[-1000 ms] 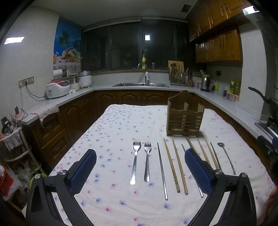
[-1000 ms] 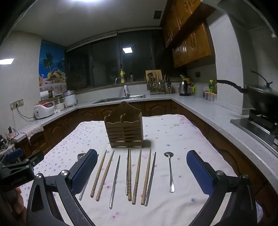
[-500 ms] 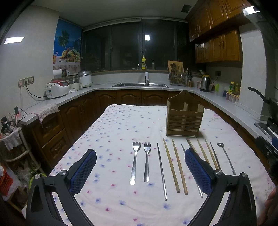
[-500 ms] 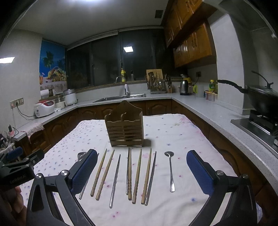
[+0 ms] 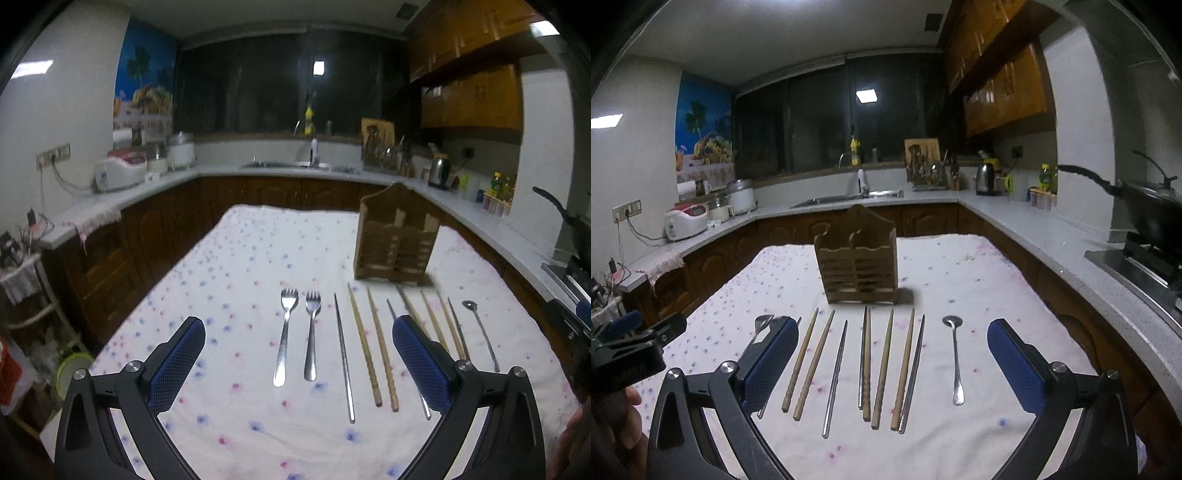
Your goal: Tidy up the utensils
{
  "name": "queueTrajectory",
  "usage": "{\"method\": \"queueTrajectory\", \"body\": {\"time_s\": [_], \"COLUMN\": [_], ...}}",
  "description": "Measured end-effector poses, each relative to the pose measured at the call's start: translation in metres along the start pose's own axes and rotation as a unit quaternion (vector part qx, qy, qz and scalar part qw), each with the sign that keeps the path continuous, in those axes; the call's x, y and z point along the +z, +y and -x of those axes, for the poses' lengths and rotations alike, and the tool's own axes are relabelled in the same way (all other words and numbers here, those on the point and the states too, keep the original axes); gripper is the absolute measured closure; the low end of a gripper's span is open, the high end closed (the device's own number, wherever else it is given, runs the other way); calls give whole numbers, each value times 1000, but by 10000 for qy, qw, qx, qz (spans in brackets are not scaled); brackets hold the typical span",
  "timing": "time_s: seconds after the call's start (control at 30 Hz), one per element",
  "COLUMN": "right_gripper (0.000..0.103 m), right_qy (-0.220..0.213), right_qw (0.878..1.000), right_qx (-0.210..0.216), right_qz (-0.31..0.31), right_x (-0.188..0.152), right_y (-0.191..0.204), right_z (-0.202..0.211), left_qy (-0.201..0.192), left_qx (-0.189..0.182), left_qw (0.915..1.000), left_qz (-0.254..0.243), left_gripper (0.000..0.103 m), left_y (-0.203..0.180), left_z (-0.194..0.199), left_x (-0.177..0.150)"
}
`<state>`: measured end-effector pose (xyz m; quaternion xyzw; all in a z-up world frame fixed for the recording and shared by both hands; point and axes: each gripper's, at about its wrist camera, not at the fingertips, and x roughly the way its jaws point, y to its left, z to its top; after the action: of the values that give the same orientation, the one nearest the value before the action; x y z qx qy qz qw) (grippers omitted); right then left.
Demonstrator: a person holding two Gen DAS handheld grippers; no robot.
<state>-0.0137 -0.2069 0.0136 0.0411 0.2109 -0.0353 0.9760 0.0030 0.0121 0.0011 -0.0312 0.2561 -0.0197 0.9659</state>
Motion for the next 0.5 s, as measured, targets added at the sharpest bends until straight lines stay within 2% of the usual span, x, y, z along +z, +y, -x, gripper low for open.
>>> {"method": "queueTrajectory", "body": {"time_s": [0.2, 0.3, 0.33, 0.37, 0.4, 0.5], "right_gripper": [1, 3, 6, 14, 23, 38], "right_qy": [498, 751, 848, 913, 1009, 1321], "right_qw": [9984, 9964, 9953, 9945, 9933, 9882], "right_qx": [263, 405, 475, 510, 561, 744], "right_qz": [10, 35, 14, 9, -7, -212], "right_x": [4, 9, 11, 11, 14, 18], "right_y": [-3, -6, -8, -7, -9, -17], "right_z": [-25, -42, -49, -54, -62, -90], "left_qy": [694, 1161, 1245, 1358, 1493, 1791], "left_qx": [-311, -538, -568, -618, -683, -840], "left_qw": [9971, 9917, 9905, 9887, 9864, 9802], "left_qz": [10, -84, -104, -117, -111, -53], "left_gripper": [4, 22, 31, 38, 41, 48], "left_y": [0, -6, -6, -7, -8, -11], "left_z": [-39, -68, -76, -86, -98, -132], "left_x": [17, 29, 34, 37, 42, 56]}}
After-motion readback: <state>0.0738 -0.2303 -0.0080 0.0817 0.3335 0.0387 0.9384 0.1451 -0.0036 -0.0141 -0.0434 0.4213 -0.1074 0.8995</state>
